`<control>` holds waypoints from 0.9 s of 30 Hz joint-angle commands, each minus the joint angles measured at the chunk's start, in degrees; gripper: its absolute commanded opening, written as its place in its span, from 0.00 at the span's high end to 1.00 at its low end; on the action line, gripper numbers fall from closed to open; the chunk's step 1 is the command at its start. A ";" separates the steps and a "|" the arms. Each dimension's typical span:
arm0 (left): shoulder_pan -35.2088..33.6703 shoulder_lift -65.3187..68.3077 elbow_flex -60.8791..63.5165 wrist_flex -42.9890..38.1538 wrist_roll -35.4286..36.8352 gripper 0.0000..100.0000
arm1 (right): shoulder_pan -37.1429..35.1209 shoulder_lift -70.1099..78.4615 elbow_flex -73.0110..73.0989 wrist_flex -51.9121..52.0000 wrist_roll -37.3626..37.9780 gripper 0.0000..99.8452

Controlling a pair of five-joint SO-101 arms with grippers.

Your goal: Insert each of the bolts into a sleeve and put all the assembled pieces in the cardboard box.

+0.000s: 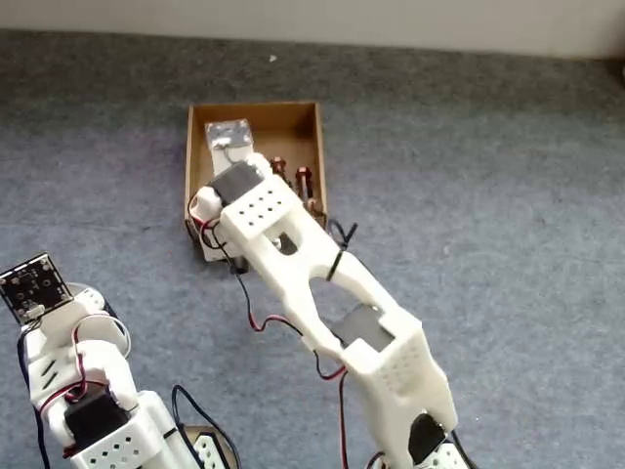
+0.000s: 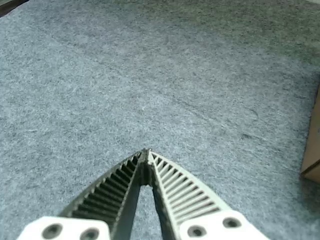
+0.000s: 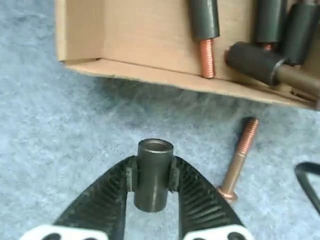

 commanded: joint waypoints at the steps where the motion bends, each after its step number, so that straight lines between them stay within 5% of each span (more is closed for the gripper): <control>1: -0.13 -0.40 -1.36 -1.23 0.53 0.97 | 1.45 -8.04 -3.03 2.15 0.53 0.99; 13: -0.13 -0.40 -1.36 -1.23 0.26 0.97 | 9.36 -20.62 1.89 10.59 2.64 0.99; 27: 1.54 -0.31 -1.27 -1.05 0.26 0.97 | 17.36 -51.91 49.80 -15.52 2.73 0.99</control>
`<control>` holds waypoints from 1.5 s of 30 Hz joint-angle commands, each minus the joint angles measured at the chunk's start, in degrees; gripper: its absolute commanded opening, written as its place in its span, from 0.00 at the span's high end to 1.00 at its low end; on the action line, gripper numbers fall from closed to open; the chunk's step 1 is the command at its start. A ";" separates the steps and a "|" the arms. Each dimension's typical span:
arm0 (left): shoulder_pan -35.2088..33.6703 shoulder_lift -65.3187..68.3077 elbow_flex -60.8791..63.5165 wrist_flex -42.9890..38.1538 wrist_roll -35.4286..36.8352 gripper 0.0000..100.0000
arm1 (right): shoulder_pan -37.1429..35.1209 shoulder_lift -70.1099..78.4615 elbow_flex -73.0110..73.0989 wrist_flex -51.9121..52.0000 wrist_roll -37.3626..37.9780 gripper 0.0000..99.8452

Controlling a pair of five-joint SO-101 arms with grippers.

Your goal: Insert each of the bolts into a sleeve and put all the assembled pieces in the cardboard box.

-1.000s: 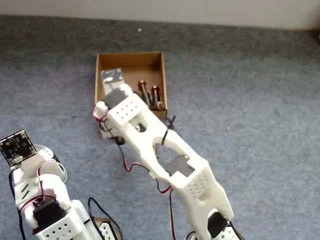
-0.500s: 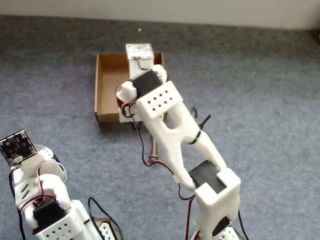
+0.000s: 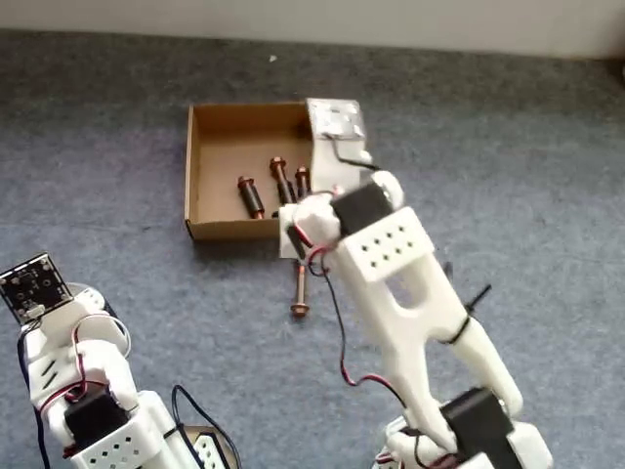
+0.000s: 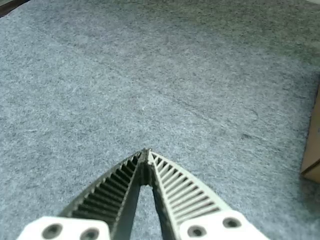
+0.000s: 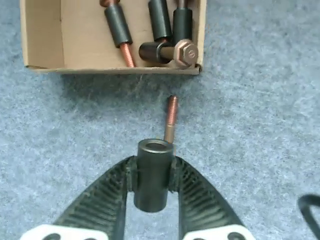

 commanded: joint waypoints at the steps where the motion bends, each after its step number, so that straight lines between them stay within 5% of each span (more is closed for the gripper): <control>1: 2.59 -0.31 -1.10 -0.97 0.26 0.97 | 5.32 -8.84 10.33 -7.25 0.62 0.99; 9: 11.82 -0.31 -0.40 -2.99 -0.18 0.97 | 20.09 -17.10 24.48 -20.88 4.40 0.99; 13: 21.23 -0.31 -0.75 -3.16 -5.89 0.97 | 27.12 -17.89 29.58 -28.62 1.93 0.99; 19: 35.82 -0.13 -3.47 -2.81 -8.26 0.94 | 33.10 -17.98 36.35 -39.96 1.67 0.99; 28: 47.87 2.15 -12.88 4.57 -8.18 0.88 | 40.57 -18.15 41.54 -50.24 1.58 0.99; 38: 57.71 39.60 -27.21 0.35 -7.74 0.88 | 40.66 -17.80 42.68 -52.44 1.58 0.99; 45: 60.53 67.30 -39.34 -5.45 0.00 0.88 | 42.24 -17.80 42.68 -52.44 1.67 0.99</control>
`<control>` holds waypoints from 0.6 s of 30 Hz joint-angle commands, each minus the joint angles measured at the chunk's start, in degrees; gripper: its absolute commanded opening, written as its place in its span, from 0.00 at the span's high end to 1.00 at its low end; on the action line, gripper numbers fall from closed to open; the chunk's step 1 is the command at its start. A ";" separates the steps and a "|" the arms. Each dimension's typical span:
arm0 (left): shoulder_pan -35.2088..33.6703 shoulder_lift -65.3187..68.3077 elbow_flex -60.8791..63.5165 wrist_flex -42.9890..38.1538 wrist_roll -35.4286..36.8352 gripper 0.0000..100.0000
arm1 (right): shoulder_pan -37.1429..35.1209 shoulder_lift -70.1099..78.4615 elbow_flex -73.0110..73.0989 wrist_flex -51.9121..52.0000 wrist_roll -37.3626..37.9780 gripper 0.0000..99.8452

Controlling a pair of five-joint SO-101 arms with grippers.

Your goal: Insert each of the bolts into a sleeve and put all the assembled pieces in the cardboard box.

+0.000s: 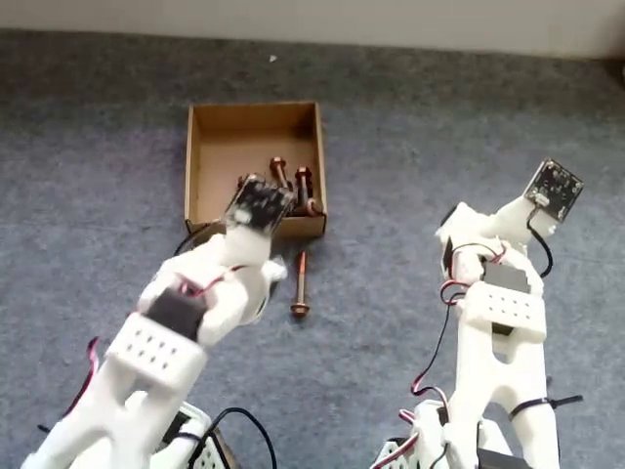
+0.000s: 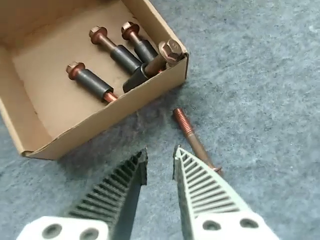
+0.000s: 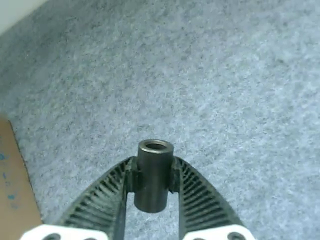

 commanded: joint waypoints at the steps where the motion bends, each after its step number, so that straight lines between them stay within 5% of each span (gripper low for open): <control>1: 1.54 18.15 -10.77 -2.90 3.25 0.88 | 0.84 -1.80 -0.66 -1.45 -0.53 0.99; 9: 1.54 45.05 -25.10 -2.81 11.08 0.88 | 0.57 -1.80 -0.66 -1.45 -0.53 0.99; 18: 1.54 62.29 -36.79 -2.55 11.52 0.88 | 0.40 -1.80 -0.66 -1.45 -0.53 0.99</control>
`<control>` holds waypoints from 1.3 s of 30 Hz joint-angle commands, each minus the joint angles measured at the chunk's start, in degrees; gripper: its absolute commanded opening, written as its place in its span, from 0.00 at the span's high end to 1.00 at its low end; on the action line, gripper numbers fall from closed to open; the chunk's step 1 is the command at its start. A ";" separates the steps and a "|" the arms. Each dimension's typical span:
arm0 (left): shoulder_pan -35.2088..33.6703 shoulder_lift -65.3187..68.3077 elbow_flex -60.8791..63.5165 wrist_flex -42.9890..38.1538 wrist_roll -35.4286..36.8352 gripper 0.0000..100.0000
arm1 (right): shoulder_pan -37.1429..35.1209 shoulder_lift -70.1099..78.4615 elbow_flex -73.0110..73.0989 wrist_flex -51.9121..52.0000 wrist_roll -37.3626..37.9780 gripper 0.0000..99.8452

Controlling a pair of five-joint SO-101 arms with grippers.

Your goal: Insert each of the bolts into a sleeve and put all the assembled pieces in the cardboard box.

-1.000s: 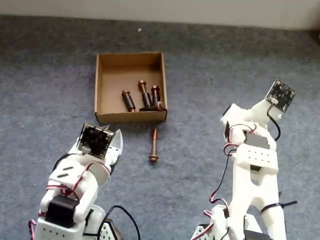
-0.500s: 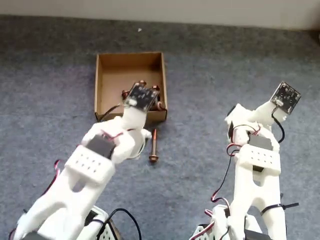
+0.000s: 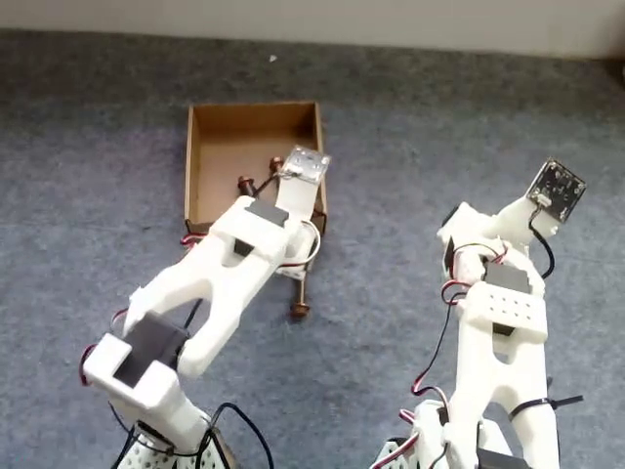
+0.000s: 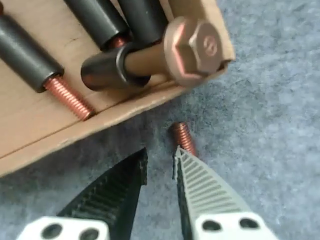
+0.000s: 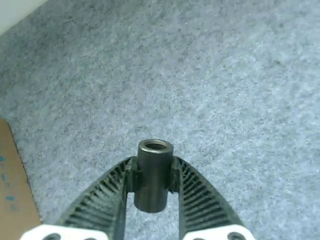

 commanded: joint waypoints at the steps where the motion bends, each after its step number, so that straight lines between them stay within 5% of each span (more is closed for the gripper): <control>1: 0.48 2.68 -5.67 -0.70 0.44 0.88 | 0.31 -1.80 -0.66 -1.45 -0.53 0.99; 17: 7.08 -2.68 -3.74 2.99 0.53 0.88 | 0.31 -1.80 -0.66 -1.45 -0.35 0.99; 33: 2.68 4.62 -5.76 2.02 0.53 0.89 | 0.31 -1.80 -0.66 -1.45 -0.26 0.99; 39: 2.51 4.18 -4.97 2.11 0.35 0.99 | 0.31 -1.80 -0.66 -1.45 -0.18 0.99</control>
